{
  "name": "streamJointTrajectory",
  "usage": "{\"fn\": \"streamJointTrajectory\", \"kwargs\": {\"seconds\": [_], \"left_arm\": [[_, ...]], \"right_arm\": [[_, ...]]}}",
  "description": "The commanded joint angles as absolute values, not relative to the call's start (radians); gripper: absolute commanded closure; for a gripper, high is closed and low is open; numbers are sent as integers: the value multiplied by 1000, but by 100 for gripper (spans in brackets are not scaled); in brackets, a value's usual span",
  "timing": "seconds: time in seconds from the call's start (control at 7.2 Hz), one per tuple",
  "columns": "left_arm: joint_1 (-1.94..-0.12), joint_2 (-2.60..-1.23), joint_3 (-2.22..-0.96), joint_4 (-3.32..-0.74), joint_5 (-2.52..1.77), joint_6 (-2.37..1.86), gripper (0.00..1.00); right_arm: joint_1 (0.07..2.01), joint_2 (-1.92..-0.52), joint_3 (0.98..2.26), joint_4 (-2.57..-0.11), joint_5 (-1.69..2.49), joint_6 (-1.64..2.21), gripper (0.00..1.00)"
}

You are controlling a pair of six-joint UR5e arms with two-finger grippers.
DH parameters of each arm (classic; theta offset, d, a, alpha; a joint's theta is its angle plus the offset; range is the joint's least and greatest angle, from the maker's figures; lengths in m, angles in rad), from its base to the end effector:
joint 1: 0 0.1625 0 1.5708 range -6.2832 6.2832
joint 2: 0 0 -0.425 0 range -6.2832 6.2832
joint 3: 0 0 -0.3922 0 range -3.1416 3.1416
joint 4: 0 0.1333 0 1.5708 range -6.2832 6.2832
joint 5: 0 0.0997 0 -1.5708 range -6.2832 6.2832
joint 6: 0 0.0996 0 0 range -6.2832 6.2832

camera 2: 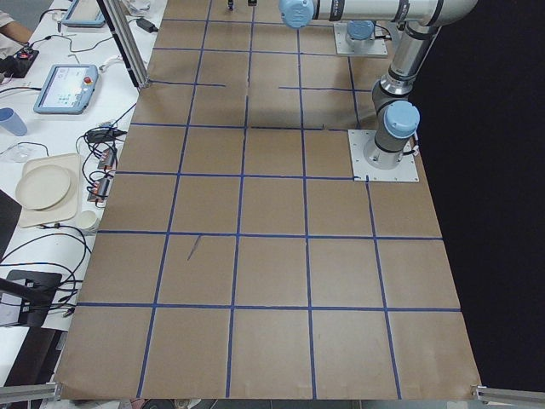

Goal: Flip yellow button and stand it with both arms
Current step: 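Carry the button cap-up with the right gripper while the left gripper withdraws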

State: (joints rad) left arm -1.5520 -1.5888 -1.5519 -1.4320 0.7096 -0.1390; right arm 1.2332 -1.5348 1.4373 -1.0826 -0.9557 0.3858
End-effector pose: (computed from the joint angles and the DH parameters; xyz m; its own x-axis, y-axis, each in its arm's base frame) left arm -0.1993 -0.5115 0.5374 -0.6445 -0.0447 0.7633 -0.1090 0.9935 -0.0338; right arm 0.0254 -0.5037 0.5122 -0.5313 0.7710 -0.3510 0.5463 0.6285 0.5536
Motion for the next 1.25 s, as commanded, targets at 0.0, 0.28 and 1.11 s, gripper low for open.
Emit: {"fn": "streamJointTrajectory", "kwargs": {"seconds": [0.0,0.28,1.11], "left_arm": [[-1575,-1586,-1525,-1439,1016,-130,0],[-1620,-1575,-1502,-1512,1341,-82,1],[-1545,-1594,-1403,-1767,1588,134,1]], "right_arm": [[1229,-1514,1439,-1100,-1264,12,92],[1163,-1514,1460,-1185,-1366,-312,92],[925,-1517,1738,-1644,-1428,-1492,92]]}}
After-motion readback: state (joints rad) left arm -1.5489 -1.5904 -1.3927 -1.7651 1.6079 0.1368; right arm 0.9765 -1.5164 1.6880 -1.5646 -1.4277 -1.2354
